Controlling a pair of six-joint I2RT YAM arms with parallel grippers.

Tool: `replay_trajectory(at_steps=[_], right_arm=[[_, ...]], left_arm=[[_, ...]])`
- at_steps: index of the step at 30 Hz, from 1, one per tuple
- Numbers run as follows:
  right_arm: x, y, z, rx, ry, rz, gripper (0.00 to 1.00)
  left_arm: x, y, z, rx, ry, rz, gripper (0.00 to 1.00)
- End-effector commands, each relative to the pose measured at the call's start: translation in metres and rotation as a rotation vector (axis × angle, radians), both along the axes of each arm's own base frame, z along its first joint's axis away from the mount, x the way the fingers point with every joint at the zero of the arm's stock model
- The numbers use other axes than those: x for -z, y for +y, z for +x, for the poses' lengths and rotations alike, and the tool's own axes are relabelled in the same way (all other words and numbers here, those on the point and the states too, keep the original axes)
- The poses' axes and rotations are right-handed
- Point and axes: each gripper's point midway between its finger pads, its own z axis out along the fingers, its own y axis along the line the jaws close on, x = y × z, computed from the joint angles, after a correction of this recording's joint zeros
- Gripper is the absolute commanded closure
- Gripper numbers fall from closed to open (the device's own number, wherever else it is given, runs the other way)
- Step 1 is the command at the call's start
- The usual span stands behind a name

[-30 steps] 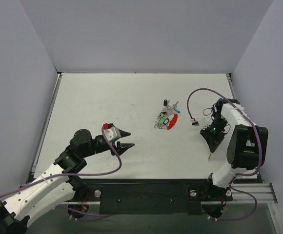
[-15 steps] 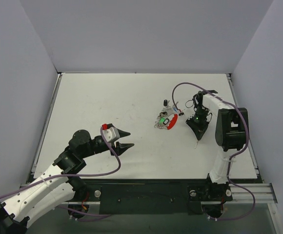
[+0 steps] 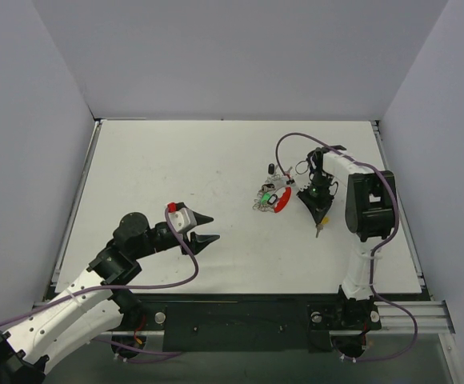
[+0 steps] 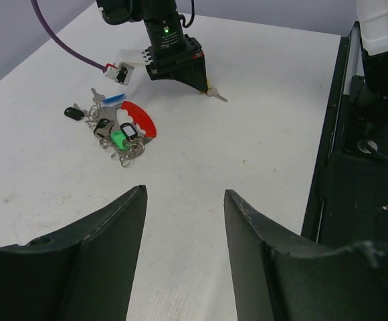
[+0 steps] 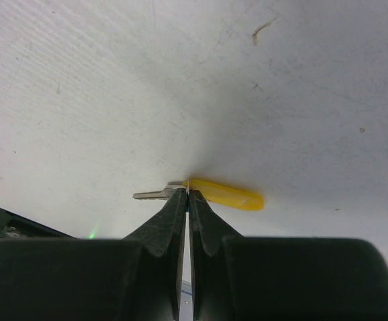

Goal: Put the keys on the keyring

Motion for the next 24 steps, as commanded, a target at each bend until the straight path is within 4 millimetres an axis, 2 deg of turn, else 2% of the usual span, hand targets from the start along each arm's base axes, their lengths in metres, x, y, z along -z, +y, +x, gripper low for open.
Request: replay_trajectory(at_steps=[1,18,24], right_arm=[[-0.0041,-0.0016,0.0031,0.016,-0.001,-0.04,1.0],[0.004,0.0014,0.0061,0.009,-0.19,-0.071,1.0],[-0.0006,0.0049,0.0083,0.01,-0.28,-0.059,1.0]], left_arm=[[-0.013,-0.0021,0.0013,0.01,-0.035,-0.039,0.41],[-0.0122,-0.0019,0.0016,0.01,-0.031,-0.038,0.41],[-0.011,-0.0024,0.0014,0.011,-0.026,-0.035,0.41]])
